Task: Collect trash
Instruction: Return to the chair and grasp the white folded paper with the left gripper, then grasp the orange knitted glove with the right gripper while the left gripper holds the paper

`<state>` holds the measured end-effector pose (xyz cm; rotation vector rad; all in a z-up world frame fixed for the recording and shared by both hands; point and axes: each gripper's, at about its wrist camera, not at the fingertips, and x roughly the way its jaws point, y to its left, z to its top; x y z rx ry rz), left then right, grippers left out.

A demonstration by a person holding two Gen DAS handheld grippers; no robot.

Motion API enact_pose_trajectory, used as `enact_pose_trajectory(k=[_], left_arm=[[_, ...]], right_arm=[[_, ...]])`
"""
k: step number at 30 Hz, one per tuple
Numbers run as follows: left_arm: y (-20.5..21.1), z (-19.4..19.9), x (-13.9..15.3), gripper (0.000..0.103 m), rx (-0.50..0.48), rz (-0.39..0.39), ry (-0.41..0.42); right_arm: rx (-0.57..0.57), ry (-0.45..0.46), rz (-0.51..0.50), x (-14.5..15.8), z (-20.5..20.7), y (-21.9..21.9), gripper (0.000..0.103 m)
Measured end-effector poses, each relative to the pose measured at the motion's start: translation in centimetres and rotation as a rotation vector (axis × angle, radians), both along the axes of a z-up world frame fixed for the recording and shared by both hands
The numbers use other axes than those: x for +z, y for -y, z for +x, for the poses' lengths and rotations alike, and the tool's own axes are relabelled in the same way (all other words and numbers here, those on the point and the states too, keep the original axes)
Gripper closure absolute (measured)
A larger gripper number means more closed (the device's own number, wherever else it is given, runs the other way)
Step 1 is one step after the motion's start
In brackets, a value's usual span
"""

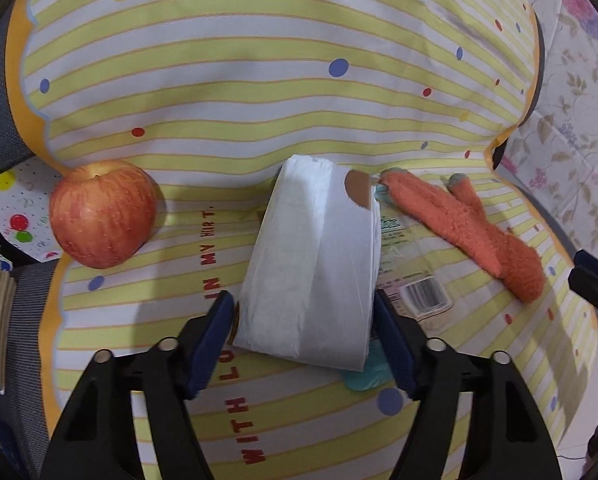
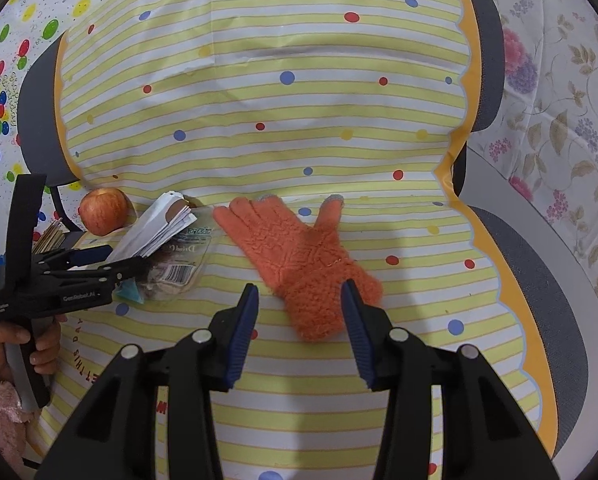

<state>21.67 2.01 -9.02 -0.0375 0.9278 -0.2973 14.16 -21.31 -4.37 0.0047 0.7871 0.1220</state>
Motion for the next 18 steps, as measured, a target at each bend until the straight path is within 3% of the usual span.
enact_pose_trajectory(k=[5, 7, 11, 15, 18], left_arm=[[-0.2, -1.0, 1.5, 0.075, 0.003, 0.009, 0.049], [-0.7, -2.0, 2.8, 0.083, 0.01, 0.012, 0.092], [-1.5, -4.5, 6.4, 0.084, 0.036, 0.013, 0.185], [-1.6, -6.7, 8.5, 0.084, 0.066, 0.023, 0.223], [-0.8, -8.2, 8.8, 0.084, 0.087, 0.058, 0.234]], right_arm=[[0.0, 0.004, -0.001, 0.4, -0.5, 0.5, 0.06], [-0.003, 0.012, 0.001, 0.8, -0.8, 0.8, 0.06], [-0.008, 0.022, 0.011, 1.4, -1.1, 1.5, 0.06], [-0.017, 0.016, 0.018, 1.1, -0.8, 2.1, 0.06], [-0.008, -0.008, 0.011, 0.1, 0.1, 2.4, 0.048]])
